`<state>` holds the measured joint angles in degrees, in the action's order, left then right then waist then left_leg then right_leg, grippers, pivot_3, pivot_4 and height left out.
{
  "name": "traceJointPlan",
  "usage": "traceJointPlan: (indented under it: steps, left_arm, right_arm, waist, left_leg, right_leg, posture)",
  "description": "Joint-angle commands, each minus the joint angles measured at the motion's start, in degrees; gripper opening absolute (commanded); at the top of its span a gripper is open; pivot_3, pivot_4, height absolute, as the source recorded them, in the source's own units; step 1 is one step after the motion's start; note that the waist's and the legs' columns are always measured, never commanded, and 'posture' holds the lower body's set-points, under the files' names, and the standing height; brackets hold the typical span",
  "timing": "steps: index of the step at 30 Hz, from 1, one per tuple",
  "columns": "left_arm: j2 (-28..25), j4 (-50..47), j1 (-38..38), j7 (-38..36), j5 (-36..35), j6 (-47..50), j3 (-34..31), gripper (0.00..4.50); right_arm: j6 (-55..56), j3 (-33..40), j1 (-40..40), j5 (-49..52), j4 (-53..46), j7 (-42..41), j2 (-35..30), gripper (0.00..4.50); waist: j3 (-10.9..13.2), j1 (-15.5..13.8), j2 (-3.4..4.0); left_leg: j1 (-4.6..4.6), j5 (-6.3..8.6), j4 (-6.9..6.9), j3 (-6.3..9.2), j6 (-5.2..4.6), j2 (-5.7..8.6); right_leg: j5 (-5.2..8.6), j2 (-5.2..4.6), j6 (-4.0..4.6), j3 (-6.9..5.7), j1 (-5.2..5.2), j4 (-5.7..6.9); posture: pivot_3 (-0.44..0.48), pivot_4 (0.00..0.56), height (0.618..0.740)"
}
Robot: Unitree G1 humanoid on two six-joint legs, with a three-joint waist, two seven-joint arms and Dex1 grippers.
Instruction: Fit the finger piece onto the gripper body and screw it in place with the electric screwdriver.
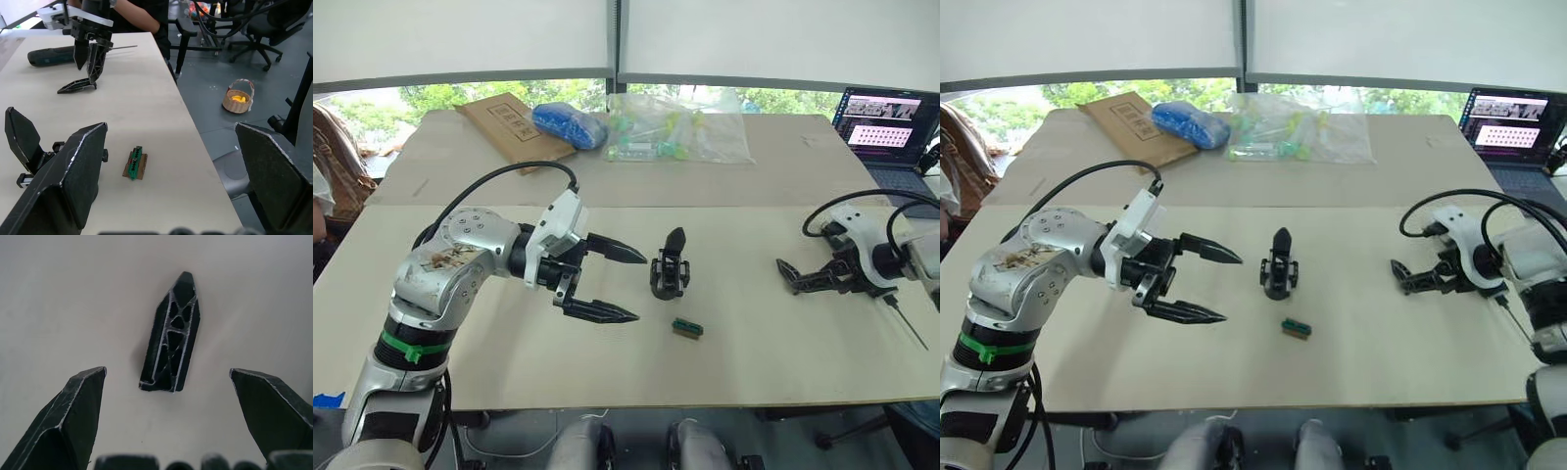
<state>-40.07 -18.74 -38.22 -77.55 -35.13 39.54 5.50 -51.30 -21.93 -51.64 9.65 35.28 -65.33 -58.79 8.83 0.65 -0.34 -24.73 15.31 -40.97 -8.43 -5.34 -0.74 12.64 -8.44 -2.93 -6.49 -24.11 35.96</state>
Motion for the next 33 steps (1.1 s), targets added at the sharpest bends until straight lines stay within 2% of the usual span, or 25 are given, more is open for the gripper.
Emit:
traceJointPlan:
  steps: [1, 2, 3, 8, 12, 13, 16, 18, 21, 24, 28, 33]
  left_arm:
    - [-0.35, -2.22, -0.61, 1.61, -1.98, 0.31, -1.43, 4.41]
    - [-0.56, -2.15, -0.67, 1.78, -1.73, -0.04, -1.18, 4.41]
    - [-0.75, -2.05, -0.73, 1.82, -1.53, -0.38, -0.93, 4.47]
    - [-0.81, -0.28, -2.16, 1.88, -1.46, -0.53, -0.34, 4.50]
    - [-0.35, 2.56, -2.86, 2.75, -1.06, -0.01, -0.06, 4.50]
    - [-0.08, 3.51, -2.92, 3.52, -0.87, 0.22, -0.15, 4.50]
    - [2.85, 6.83, -2.71, 10.73, 1.92, -0.89, -1.27, 4.50]
    - [7.51, 8.08, -3.54, 20.23, 1.14, 4.09, -3.63, 4.50]
    - [16.53, 8.30, -5.78, 33.29, -4.91, 13.57, -9.07, 4.50]
    - [26.17, 10.27, -9.21, 45.55, -9.91, 19.71, -15.01, 4.50]
    - [33.79, 15.25, -13.55, 54.97, -10.15, 19.33, -17.89, 4.50]
    - [40.03, 22.64, -18.09, 62.69, -11.84, 16.51, -22.68, 4.50]
  right_arm:
    - [2.09, -0.19, -3.84, -3.76, 6.05, -1.31, 2.44, 4.50]
    - [2.65, -0.61, -4.32, -4.83, 7.54, -1.69, 3.36, 4.50]
    - [3.42, -0.93, -4.64, -5.87, 8.88, -2.01, 4.13, 4.24]
    - [6.89, -2.02, -5.87, -10.27, 13.25, -3.88, 6.13, 2.59]
    - [9.79, -1.08, -6.24, -12.18, 12.86, -5.93, 5.13, 1.22]
    - [10.98, -0.35, -5.94, -12.24, 11.51, -6.49, 4.17, 1.11]
    - [18.70, 5.42, -1.45, -9.26, -0.30, -7.43, -0.24, 1.11]
    - [14.52, 12.68, 1.77, -5.06, -11.51, -4.50, -0.58, 1.11]
    - [8.31, 23.58, 5.99, 0.02, -29.65, 4.11, 3.74, 1.11]
    - [3.64, 29.53, 7.54, 2.08, -45.19, 15.09, 12.22, 1.11]
    - [0.06, 28.63, 8.11, 3.23, -57.89, 24.65, 22.01, 1.11]
    - [4.02, 24.14, 10.21, 0.79, -62.32, 30.59, 26.27, 1.11]
  waist:
    - [0.00, 0.01, 0.01]
    - [0.00, 0.02, 0.01]
    - [0.00, 0.03, 0.01]
    - [0.00, -0.01, 0.02]
    - [-0.01, 0.13, 0.05]
    - [-0.01, 0.17, 0.07]
    - [0.07, -0.19, 0.24]
    - [0.08, -0.27, 0.26]
    - [0.09, -0.20, 0.24]
    - [0.09, -0.25, 0.22]
    - [0.09, -0.74, 0.22]
    - [0.09, -1.54, 0.20]
  left_leg:
    - [0.00, -0.01, 0.01, 0.00, 0.02, 0.00]
    - [0.00, -0.02, 0.01, 0.00, 0.03, 0.00]
    - [0.01, -0.02, 0.01, 0.00, 0.04, 0.00]
    - [0.00, -0.03, 0.02, 0.00, 0.05, 0.03]
    - [0.02, -0.05, 0.02, 0.01, 0.09, 0.02]
    - [0.03, -0.05, 0.03, 0.00, 0.10, 0.02]
    - [0.02, -0.06, 0.03, 0.00, 0.10, 0.03]
    - [0.01, -0.06, 0.05, 0.01, 0.10, 0.04]
    - [0.01, -0.06, 0.02, 0.04, 0.10, 0.00]
    - [0.03, -0.12, 0.02, 0.18, 0.20, -0.04]
    - [0.04, -0.14, 0.04, 0.19, 0.24, 0.01]
    - [0.03, -0.17, 0.03, 0.21, 0.18, 0.21]
  right_leg:
    - [0.00, 0.00, 0.00, 0.00, 0.00, 0.01]
    - [0.00, 0.00, 0.00, -0.01, 0.00, 0.01]
    - [0.00, 0.00, 0.00, -0.01, 0.01, 0.01]
    - [0.00, 0.01, 0.00, -0.05, 0.02, -0.01]
    - [0.00, 0.02, 0.00, -0.06, 0.02, 0.01]
    - [0.00, 0.02, 0.00, -0.05, 0.02, 0.02]
    - [0.01, 0.02, -0.01, -0.05, 0.00, 0.03]
    - [0.02, 0.01, -0.02, -0.06, 0.00, 0.01]
    - [0.00, 0.01, -0.01, -0.02, 0.02, 0.12]
    - [-0.01, 0.02, 0.00, -0.04, 0.04, 0.17]
    - [-0.01, 0.02, 0.01, -0.06, 0.03, 0.22]
    - [-0.04, 0.00, -0.05, -0.19, 0.16, 0.19]
  posture:
    - [0.000, 0.150, 0.732]
    - [0.000, 0.150, 0.732]
    - [0.000, 0.150, 0.732]
    - [0.000, 0.150, 0.732]
    - [0.000, 0.150, 0.732]
    - [0.000, 0.150, 0.732]
    - [0.000, 0.150, 0.732]
    - [0.000, 0.150, 0.732]
    - [0.000, 0.150, 0.732]
    - [0.000, 0.150, 0.732]
    - [0.000, 0.150, 0.732]
    - [0.000, 0.150, 0.732]
